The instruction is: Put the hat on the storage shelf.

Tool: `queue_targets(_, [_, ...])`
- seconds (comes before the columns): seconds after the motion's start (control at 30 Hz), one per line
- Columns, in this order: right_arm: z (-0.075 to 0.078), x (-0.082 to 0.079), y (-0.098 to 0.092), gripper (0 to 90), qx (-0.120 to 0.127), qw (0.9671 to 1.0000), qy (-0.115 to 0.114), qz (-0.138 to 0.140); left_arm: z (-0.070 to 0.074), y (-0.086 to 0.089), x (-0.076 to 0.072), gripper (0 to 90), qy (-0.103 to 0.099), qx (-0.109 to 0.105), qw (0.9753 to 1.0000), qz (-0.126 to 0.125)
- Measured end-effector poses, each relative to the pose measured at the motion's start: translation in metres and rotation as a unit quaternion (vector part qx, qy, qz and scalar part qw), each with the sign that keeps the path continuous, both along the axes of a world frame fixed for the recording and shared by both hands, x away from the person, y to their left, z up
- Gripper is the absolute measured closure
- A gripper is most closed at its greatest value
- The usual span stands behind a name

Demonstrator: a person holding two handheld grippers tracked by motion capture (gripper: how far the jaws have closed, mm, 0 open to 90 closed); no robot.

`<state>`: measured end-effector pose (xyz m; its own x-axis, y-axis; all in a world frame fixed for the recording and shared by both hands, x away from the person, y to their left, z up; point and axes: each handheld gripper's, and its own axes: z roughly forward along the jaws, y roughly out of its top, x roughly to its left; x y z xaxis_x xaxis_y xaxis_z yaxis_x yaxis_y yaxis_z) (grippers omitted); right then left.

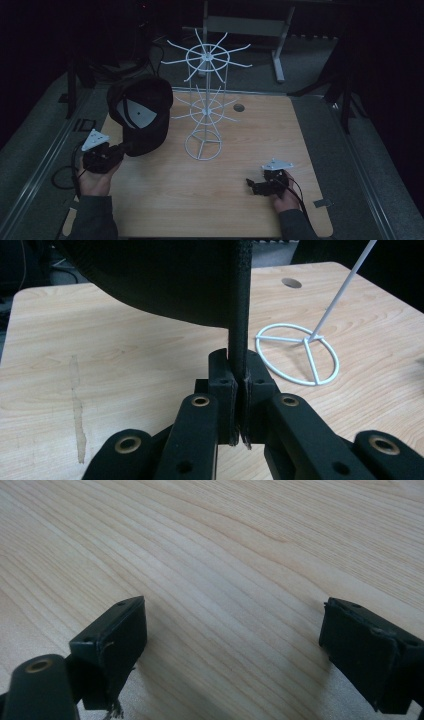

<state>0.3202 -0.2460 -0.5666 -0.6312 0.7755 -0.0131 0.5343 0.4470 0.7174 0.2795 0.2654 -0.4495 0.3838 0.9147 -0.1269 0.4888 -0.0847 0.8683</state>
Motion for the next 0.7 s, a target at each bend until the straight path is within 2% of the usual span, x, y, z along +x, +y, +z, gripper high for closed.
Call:
queue_targets(0.47, [0.0,0.0,0.0,11.7,0.001,1.0,0.001,-0.001,0.013,-0.004,0.0,86.6,-0.018,0.004,0.9998,0.006])
queue_targets(0.7, [0.0,0.0,0.0,11.7,0.001,1.0,0.001,-0.001,0.018,-0.005,-0.001,86.6,-0.028,0.003,0.9995,0.016])
